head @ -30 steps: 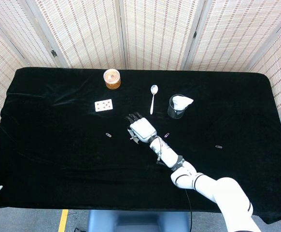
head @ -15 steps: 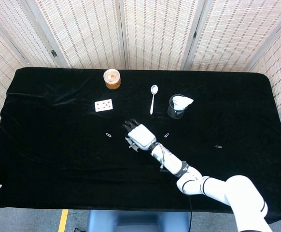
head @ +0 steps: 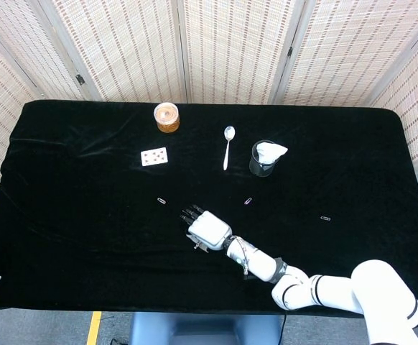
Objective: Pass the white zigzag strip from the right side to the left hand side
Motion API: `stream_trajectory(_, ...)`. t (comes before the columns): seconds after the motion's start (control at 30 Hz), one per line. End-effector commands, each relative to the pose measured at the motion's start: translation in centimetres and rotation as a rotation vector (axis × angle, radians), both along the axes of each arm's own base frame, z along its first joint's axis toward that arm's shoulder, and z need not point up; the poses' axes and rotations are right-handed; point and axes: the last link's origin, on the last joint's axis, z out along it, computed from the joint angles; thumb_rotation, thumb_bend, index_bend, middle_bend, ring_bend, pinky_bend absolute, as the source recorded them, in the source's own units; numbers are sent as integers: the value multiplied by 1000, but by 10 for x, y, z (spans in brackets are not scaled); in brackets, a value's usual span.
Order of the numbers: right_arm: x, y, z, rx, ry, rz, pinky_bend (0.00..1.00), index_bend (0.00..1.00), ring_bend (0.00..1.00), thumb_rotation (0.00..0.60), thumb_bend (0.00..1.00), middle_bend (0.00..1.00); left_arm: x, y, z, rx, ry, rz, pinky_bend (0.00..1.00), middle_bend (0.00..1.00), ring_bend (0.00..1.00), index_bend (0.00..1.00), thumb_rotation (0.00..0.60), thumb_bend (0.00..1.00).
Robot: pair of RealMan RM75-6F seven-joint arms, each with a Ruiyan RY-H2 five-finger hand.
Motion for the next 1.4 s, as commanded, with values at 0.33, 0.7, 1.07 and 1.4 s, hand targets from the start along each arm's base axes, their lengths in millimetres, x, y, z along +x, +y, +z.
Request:
stream_trajectory(0.33, 11, -21, -13, -16, 4, -33, 0, 11, 0, 600, 427, 0, -1, 0, 2, 3, -6, -1, 0, 0, 0, 0, 600, 153)
stream_trajectory(0.7, -14, -1, 69, -154, -86, -10, 0, 0, 0, 600, 396, 0, 2, -2, -1, -4, 2, -19, 0, 0, 0, 0, 600, 153)
stream_trajectory(1.07, -214, 113, 221, -624, -40, -443, 0, 0, 0, 600, 395, 0, 29, 6, -31, -81, 98, -97, 0, 0, 0, 0, 600, 153)
stream_trajectory(1.4, -279, 167, 251, -748, -149, -569, 0, 0, 0, 600, 396, 0, 76, 29, -76, -158, 202, -249, 239, 172, 151, 6, 600, 156)
